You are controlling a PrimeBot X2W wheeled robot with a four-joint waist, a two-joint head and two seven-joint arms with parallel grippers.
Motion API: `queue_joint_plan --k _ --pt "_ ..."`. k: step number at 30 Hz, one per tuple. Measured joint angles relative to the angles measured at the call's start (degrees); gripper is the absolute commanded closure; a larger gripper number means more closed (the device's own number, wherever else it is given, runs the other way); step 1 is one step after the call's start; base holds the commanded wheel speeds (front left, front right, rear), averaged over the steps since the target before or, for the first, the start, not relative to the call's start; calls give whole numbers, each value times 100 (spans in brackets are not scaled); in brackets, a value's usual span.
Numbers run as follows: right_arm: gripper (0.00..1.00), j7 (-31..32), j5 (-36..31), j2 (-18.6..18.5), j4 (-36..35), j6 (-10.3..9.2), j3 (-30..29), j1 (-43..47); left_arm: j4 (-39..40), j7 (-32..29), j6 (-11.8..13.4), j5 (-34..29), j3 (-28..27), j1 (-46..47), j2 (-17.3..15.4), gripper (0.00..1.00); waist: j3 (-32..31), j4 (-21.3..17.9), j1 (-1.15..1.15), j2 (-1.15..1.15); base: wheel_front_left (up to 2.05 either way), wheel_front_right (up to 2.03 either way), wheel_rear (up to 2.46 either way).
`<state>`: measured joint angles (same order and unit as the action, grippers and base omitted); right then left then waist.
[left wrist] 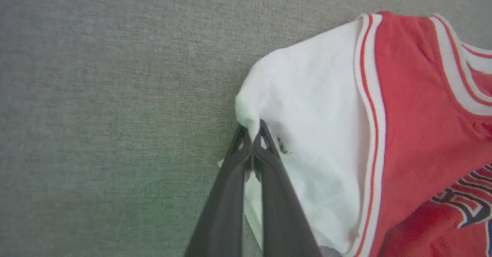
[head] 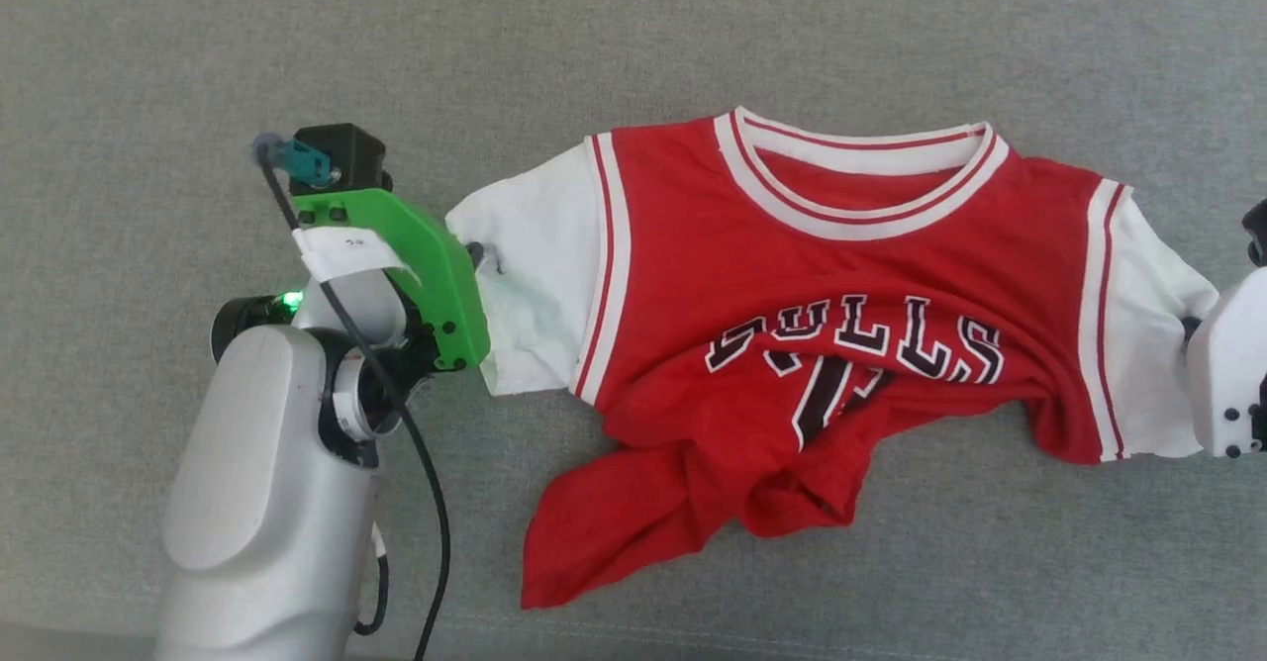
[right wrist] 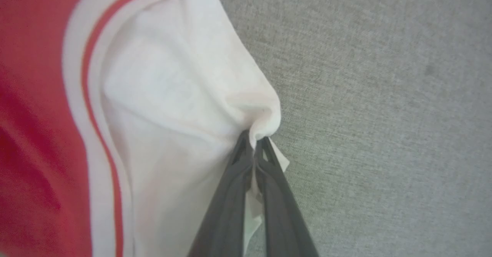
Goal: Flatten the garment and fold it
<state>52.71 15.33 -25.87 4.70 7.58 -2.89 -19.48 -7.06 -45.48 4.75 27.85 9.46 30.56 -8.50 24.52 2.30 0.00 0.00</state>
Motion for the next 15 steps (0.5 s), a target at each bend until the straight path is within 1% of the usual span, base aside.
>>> queue_joint_plan --k 6,10,12,15 --pt "100 -565 155 171 27 1 -301 -14 -27 425 -80 143 -152 -3 68 100 -287 -26 0 0 0 0 0" --pt "100 -788 285 213 -118 1 -377 -174 -24 810 -225 238 -278 44 67 100 -587 -44 0 0 0 0 0" --pt "100 -865 459 294 -192 1 -463 -300 -51 988 -292 226 -292 116 54 100 -775 -55 0 0 0 0 0" --pt "100 -925 581 335 -314 1 -481 -458 -101 1232 -315 227 -364 276 44 100 -1053 -68 0 0 0 0 0"
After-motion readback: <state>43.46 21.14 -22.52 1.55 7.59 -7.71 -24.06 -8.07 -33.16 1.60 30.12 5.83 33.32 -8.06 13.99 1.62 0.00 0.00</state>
